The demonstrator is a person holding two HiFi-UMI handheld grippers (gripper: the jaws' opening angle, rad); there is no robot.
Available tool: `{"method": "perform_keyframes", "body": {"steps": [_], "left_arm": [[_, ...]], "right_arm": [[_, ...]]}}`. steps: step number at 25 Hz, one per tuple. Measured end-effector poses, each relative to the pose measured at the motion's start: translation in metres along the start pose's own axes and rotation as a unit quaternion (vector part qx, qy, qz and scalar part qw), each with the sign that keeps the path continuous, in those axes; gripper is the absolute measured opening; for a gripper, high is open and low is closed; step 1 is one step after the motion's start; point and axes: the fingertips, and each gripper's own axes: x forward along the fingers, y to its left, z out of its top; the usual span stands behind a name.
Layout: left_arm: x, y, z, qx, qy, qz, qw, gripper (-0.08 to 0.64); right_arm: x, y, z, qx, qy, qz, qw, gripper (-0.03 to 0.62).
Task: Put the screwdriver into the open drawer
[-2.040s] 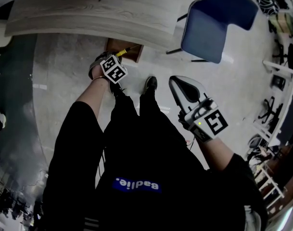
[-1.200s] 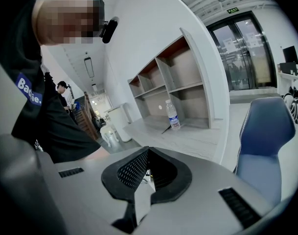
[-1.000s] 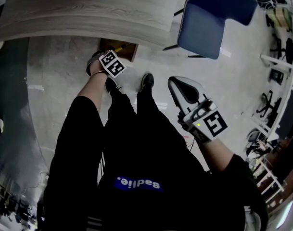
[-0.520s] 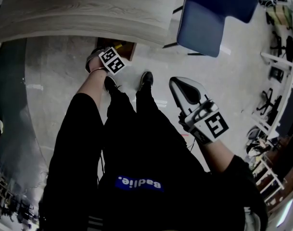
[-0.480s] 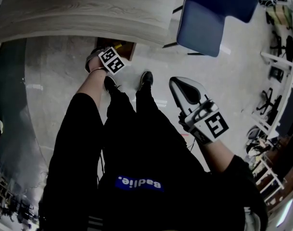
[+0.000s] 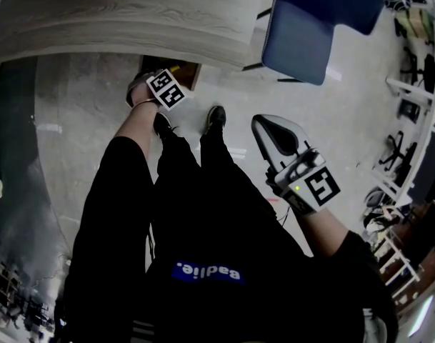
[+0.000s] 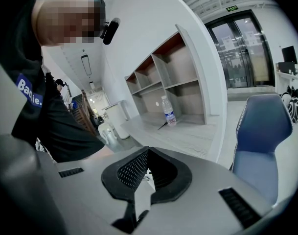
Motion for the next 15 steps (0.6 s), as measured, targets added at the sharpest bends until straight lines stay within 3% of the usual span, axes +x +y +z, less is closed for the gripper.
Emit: {"method": "perform_keyframes", "body": {"steps": [15], "left_arm": [[0.014,-0.003,-0.005,-0.014,0.026,-0.005,0.9996,0.083]], "right_arm": [[-0.003,-0.003,-0.005,-0.001,-0.003,-0.006,1.000,0.028]]}}
